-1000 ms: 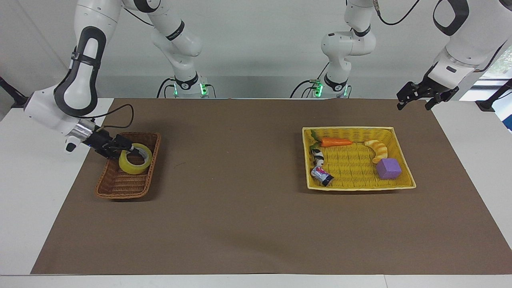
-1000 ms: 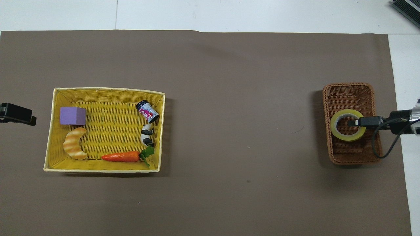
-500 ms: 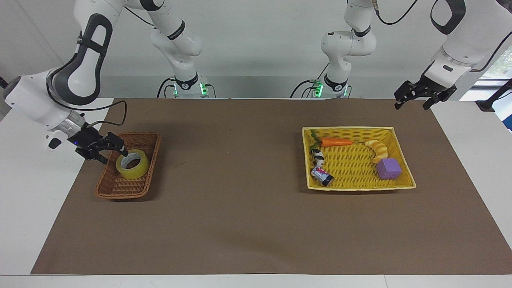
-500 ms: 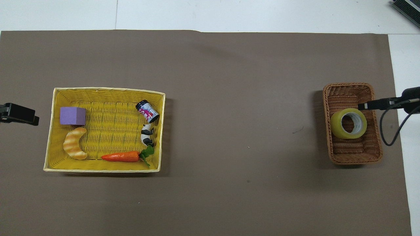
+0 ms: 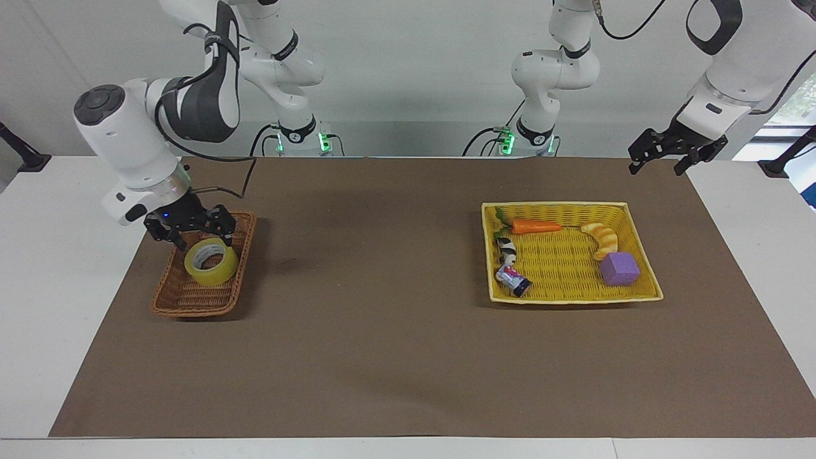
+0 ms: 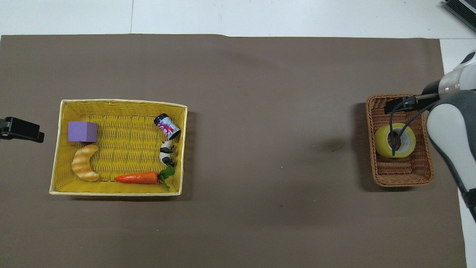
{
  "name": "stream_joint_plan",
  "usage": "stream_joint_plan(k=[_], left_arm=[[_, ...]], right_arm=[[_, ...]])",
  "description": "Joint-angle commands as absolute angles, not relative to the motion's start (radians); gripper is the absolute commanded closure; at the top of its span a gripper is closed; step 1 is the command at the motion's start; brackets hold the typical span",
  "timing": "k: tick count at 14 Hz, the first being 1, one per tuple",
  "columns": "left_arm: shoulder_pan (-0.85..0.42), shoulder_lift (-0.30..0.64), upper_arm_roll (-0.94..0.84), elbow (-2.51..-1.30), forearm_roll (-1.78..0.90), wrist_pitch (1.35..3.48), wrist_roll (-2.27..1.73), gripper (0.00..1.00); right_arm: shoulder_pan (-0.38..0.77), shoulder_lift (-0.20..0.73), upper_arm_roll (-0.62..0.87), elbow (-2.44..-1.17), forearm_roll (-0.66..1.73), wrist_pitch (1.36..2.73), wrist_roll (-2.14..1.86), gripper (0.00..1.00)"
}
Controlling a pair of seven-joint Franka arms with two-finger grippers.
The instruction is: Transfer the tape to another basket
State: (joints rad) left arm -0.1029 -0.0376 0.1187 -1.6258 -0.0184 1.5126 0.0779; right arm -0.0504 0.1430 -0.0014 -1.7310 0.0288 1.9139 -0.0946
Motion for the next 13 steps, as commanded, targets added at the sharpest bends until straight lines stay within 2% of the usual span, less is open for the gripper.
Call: stream_joint_plan(k=[1, 4, 7, 10, 13], left_arm=[[-0.123, -0.041, 0.135, -1.614, -0.005, 1.5, 0.08, 0.0], [-0.123, -0.041, 0.135, -1.614, -0.006, 1.5, 0.08, 0.0], [-0.123, -0.041, 0.135, -1.614, -0.006, 1.5, 0.08, 0.0], [-0.123, -0.041, 0.135, -1.614, -0.006, 1.5, 0.08, 0.0], [-0.123, -0.041, 0.135, -1.614, -0.006, 1.5, 0.08, 0.0]], right_arm=[[0.027, 0.097, 0.002, -1.747, -0.005, 1.867, 0.136, 0.0], [0.095, 0.052, 0.002, -1.747, -0.003, 1.853, 0.314, 0.0], [0.08, -0.024, -0.015, -1.724, 0.011, 1.813, 0.311, 0.0], [0.068, -0.066, -0.035, -1.631, -0.003, 1.665, 0.313, 0.0], [0.031, -0.067, -0.063, -1.516, -0.015, 1.537, 0.299, 0.0]])
